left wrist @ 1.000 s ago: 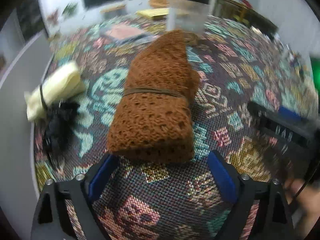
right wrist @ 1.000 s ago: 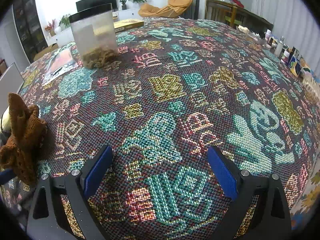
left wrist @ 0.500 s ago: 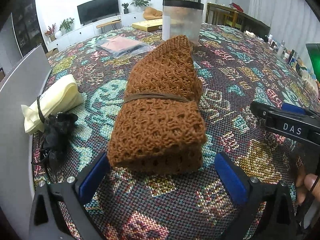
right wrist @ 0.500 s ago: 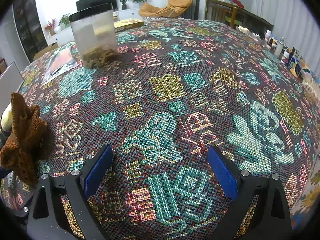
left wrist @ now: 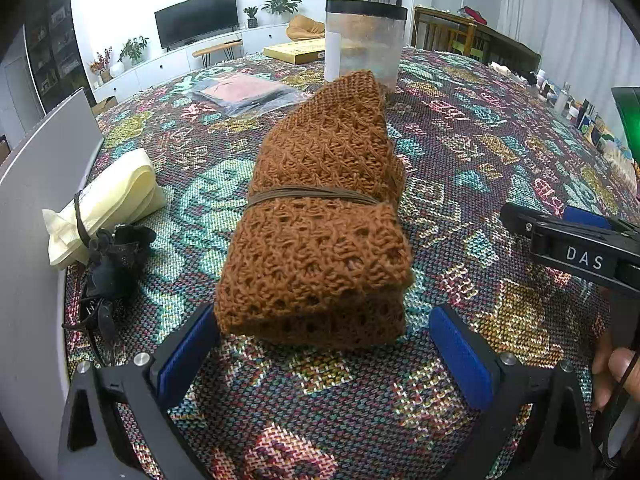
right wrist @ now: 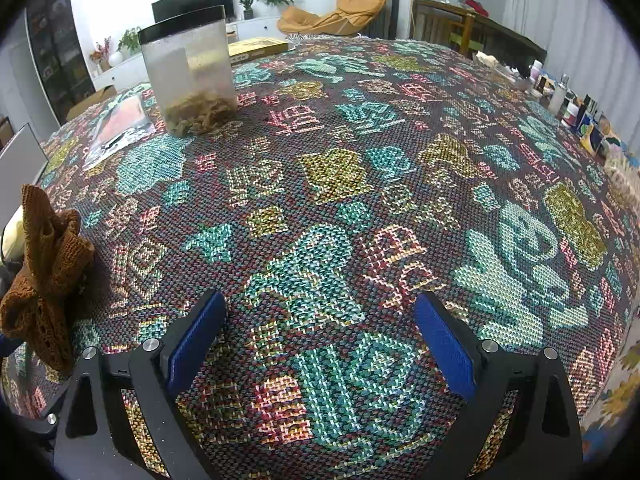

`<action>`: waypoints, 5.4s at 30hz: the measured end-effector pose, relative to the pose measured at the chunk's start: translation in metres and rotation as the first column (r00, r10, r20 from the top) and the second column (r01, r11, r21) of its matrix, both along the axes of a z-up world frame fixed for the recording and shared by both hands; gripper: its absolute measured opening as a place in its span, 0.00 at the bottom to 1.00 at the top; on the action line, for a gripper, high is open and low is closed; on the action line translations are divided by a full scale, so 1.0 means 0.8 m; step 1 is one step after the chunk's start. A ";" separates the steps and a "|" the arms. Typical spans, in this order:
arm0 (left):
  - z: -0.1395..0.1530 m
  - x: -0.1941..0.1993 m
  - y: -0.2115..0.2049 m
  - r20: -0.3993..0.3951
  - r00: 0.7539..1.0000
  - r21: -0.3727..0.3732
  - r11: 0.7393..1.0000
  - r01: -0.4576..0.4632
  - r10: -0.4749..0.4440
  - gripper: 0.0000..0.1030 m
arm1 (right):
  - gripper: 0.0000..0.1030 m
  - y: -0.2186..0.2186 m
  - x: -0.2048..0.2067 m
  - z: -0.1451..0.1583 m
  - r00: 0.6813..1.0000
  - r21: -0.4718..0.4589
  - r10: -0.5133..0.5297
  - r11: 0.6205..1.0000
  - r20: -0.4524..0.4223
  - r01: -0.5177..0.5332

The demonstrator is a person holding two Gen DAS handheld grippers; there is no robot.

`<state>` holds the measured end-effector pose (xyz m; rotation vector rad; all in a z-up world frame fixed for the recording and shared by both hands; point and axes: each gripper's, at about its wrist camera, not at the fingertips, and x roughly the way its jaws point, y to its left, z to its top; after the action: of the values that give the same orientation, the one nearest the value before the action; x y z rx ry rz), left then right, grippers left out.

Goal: Organize soft objects
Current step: 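Grasp the brown knitted bundle with the left tool, then carry the brown knitted bundle into the white box and release it, then lower the left tool onto the black claw hair clip on the rug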

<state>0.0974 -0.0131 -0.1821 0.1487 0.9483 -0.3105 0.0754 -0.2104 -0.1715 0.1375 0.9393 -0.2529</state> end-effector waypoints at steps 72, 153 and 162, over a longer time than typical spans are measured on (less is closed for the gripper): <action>0.030 -0.132 0.104 -0.065 0.994 -0.237 0.967 -0.098 0.085 0.63 | 0.22 0.308 0.202 0.021 0.757 0.494 0.649 0.684 -0.075 -0.537; 0.061 0.027 0.042 0.044 0.976 0.050 0.975 -0.217 0.215 1.00 | 0.93 -0.019 0.006 0.003 1.000 0.000 0.023 1.000 -0.004 -0.023; 0.014 0.103 0.091 -0.073 0.939 0.067 0.941 -0.331 0.336 1.00 | 0.93 -0.018 0.006 0.003 1.000 0.000 0.023 1.000 -0.004 -0.023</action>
<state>0.1794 0.0596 -0.1709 0.0219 1.0468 0.0233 0.0805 -0.2250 -0.1694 0.1264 0.9445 -0.2318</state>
